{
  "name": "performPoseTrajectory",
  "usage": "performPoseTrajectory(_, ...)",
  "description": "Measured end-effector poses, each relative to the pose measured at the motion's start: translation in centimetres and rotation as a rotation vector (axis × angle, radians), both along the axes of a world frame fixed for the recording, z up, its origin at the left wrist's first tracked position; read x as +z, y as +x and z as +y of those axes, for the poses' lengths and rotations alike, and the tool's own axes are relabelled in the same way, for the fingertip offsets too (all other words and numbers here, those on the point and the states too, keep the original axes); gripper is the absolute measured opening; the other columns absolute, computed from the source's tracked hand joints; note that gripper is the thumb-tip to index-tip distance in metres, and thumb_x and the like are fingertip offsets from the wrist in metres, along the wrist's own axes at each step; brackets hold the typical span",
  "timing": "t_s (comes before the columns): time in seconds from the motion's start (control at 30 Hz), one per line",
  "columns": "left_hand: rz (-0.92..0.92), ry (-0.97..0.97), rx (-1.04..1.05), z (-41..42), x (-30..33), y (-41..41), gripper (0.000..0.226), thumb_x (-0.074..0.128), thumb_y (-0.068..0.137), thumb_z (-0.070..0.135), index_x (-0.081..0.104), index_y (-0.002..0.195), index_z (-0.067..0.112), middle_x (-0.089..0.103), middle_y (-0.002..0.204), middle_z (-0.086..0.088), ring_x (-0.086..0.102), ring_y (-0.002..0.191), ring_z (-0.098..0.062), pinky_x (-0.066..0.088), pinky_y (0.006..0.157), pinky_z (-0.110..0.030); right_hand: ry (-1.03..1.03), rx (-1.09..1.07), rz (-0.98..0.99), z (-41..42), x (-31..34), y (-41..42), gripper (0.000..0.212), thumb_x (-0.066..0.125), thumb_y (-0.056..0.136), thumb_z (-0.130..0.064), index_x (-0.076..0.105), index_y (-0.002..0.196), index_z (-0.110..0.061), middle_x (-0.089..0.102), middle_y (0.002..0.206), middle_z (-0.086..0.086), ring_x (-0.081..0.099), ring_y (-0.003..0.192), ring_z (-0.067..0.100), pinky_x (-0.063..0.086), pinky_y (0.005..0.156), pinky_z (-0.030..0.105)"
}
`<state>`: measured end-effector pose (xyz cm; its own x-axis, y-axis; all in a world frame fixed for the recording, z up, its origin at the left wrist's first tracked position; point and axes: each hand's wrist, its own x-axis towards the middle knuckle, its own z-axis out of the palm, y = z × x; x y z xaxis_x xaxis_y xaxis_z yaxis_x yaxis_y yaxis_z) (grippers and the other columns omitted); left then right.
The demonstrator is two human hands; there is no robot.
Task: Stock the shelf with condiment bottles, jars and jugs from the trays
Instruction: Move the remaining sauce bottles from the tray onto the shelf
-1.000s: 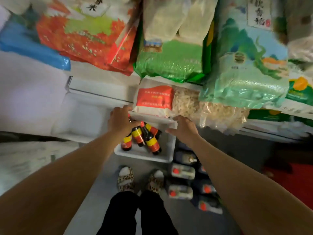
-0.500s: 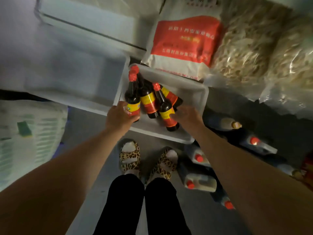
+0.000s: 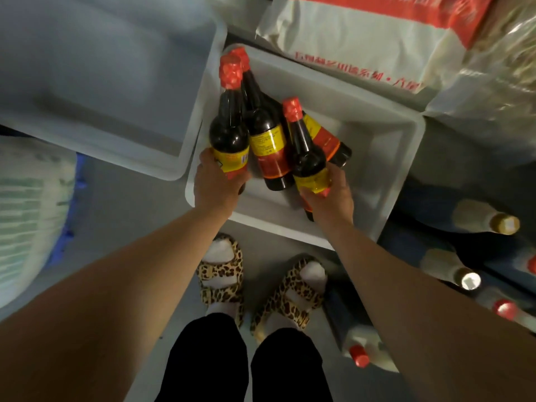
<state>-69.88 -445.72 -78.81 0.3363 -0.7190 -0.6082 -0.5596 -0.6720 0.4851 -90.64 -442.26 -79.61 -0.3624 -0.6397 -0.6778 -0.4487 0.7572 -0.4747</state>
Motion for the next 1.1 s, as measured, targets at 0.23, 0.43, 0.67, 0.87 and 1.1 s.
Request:
performPoseTrajectory(0.23, -0.025, -0.037, -0.005, 1.2, -2.7, 1.0, 0.073, 0.079, 0.066, 0.052, 0.049, 0.127, 0.025, 0.064, 0.113, 0.001, 0.063, 0.102, -0.019, 0.053, 0.087, -0.040, 0.010, 0.069, 0.017, 0.2, -1.6, 0.2, 0.101, 0.079, 0.072, -0.049, 0.017, 0.152, -0.049, 0.027, 0.156, -0.009, 0.029, 0.144, 0.022, 0.029, 0.113, 0.060)
performPoseTrajectory(0.43, 0.038, -0.056, -0.012, 1.6, -3.0, 1.0, 0.058, 0.076, 0.083, 0.033, 0.050, 0.133, 0.020, 0.063, 0.101, 0.008, 0.058, 0.095, -0.008, 0.035, 0.071, -0.013, 0.042, 0.168, 0.134, -2.2, -3.2, -1.7, 0.086, 0.080, 0.073, -0.048, 0.037, 0.147, -0.042, 0.037, 0.137, 0.005, 0.034, 0.134, 0.029, 0.035, 0.108, 0.044)
performPoseTrajectory(0.67, 0.188, -0.005, 0.128, 0.7, -3.9, 0.7, 0.062, 0.082, 0.078, 0.028, 0.044, 0.125, 0.016, 0.064, 0.115, 0.002, 0.061, 0.104, -0.015, 0.046, 0.081, -0.026, -0.055, 0.131, 0.092, -1.7, -3.7, -4.1, 0.064, 0.077, 0.081, -0.039, 0.048, 0.137, -0.027, 0.066, 0.123, 0.001, 0.060, 0.115, 0.026, 0.049, 0.094, 0.040)
performPoseTrajectory(0.87, 0.224, 0.011, 0.198, 0.0, -5.0, -0.1, 0.086, 0.088, 0.062, 0.042, 0.047, 0.133, 0.017, 0.060, 0.128, -0.004, 0.058, 0.115, -0.020, 0.047, 0.092, -0.035, -0.082, 0.170, 0.092, -0.4, -4.6, -3.0, 0.084, 0.084, 0.073, -0.040, 0.040, 0.144, -0.026, 0.051, 0.135, 0.002, 0.048, 0.125, 0.024, 0.043, 0.099, 0.040)
performPoseTrajectory(1.1, 0.389, 0.031, 0.278, 0.0, -5.8, -0.1, 0.090, 0.092, 0.059, 0.039, 0.047, 0.135, 0.020, 0.061, 0.128, -0.001, 0.060, 0.116, -0.019, 0.051, 0.099, -0.048, 0.000, 0.276, 0.244, -0.2, -5.8, -3.7, 0.101, 0.088, 0.068, -0.035, 0.031, 0.150, -0.026, 0.034, 0.141, 0.011, 0.030, 0.135, 0.030, 0.035, 0.107, 0.044)
